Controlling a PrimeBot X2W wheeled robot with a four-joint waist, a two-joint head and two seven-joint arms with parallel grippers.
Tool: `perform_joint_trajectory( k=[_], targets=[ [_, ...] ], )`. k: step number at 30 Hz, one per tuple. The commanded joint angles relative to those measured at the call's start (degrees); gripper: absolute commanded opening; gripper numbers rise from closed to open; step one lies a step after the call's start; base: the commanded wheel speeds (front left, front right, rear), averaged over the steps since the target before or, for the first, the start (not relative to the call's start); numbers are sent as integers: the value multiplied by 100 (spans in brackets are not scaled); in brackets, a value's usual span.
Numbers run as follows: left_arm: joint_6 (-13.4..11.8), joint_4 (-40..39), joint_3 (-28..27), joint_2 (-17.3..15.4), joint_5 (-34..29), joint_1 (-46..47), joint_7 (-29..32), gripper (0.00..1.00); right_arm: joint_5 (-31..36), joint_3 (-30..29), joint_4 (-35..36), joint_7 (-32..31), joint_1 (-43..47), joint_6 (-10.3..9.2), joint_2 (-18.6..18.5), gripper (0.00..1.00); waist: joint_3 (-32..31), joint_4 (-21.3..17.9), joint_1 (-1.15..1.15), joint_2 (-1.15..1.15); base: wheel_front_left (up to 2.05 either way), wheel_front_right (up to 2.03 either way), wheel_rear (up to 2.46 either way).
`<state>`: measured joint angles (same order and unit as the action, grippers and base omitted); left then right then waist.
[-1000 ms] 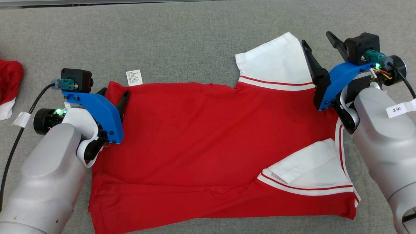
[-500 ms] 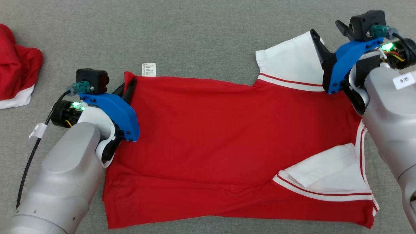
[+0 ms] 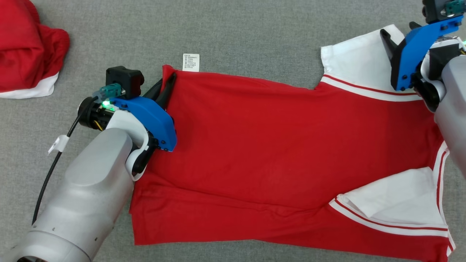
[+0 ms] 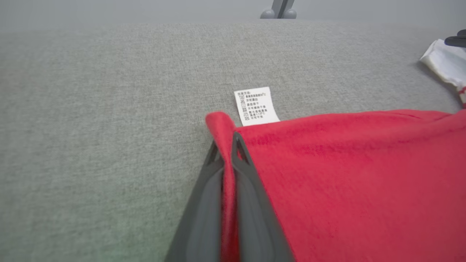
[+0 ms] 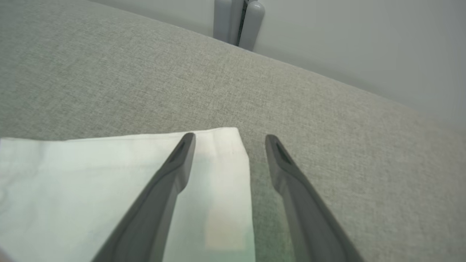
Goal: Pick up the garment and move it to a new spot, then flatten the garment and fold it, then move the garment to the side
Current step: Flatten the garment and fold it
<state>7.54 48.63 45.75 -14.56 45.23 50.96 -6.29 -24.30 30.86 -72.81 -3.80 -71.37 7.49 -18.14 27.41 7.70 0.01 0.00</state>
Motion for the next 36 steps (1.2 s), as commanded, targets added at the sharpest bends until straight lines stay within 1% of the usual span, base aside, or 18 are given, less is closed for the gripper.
perform_joint_trajectory(
  k=[1, 3, 4, 5, 6, 7, 12, 16, 18, 22, 25, 27, 31, 36],
  targets=[
    [-12, 1, 49, -36, 27, 167, -78, 0, -63, -55, -43, -22, 10, 2, -56, 100, 72, 11, -1, 0, 0, 0, 0],
    [-12, 9, 51, -55, 54, 177, -115, 0, -97, -97, -66, -52, 16, 2, -16, 100, 120, -10, -1, 0, 0, 0, 0],
    [-12, 20, 61, -55, 60, 190, -140, 0, -101, -109, -79, -89, 38, 2, 14, 81, 135, -14, -1, 0, 0, 0, 0],
    [-12, 35, 72, -51, 64, 210, -147, 0, -106, -105, -91, -126, 61, 2, 43, 39, 146, -18, -1, 0, 0, 0, 0],
    [-12, 54, 75, -56, 63, 225, -163, 0, -137, -118, -96, -99, 58, 3, 75, 3, 159, -33, -1, 0, 0, 0, 0],
    [-12, 63, 83, -48, 64, 237, -181, 0, -141, -134, -98, -39, 33, 2, 66, 0, 167, -44, -1, 0, 0, 0, 0],
    [-12, 149, 126, -45, 96, 220, -270, 0, -149, -135, -103, 168, 21, 2, 23, 0, 116, -85, -1, 0, 0, 0, 0],
    [-12, 253, 82, -53, 157, 92, -442, 0, -209, -122, -12, 650, 129, 2, 23, 0, -68, -171, -1, 0, 0, 0, 0],
    [-12, 275, 67, -56, 178, 62, -478, 0, -229, -112, 32, 765, 191, 2, 12, 0, -122, -192, -1, 0, 0, 0, 0],
    [-13, 371, 2, -101, 259, -126, -623, 0, -456, -71, 324, 1346, 539, 2, 4, 0, -400, -323, -1, 0, 0, 0, 0],
    [-33, 422, -44, -125, 319, -286, -703, 0, -725, -49, 689, 1662, 917, 2, -40, 0, -583, -422, -1, 0, 0, 0, 0],
    [-32, 442, -66, -126, 354, -381, -734, 0, -967, -14, 1010, 1763, 1276, 2, -63, 0, -697, -482, -1, 0, 0, 0, 0],
    [-35, 459, -133, -181, 405, -560, -797, 0, -1311, 82, 1835, 1874, 1965, 2, -288, 0, -883, -612, -1, 0, 0, 0, 0],
    [-67, 393, -228, -268, 438, -781, -851, 0, -1490, 11, 2989, 1902, 2915, 3, -518, 0, -1059, -730, -1, 0, 0, 0, 0]
  ],
)
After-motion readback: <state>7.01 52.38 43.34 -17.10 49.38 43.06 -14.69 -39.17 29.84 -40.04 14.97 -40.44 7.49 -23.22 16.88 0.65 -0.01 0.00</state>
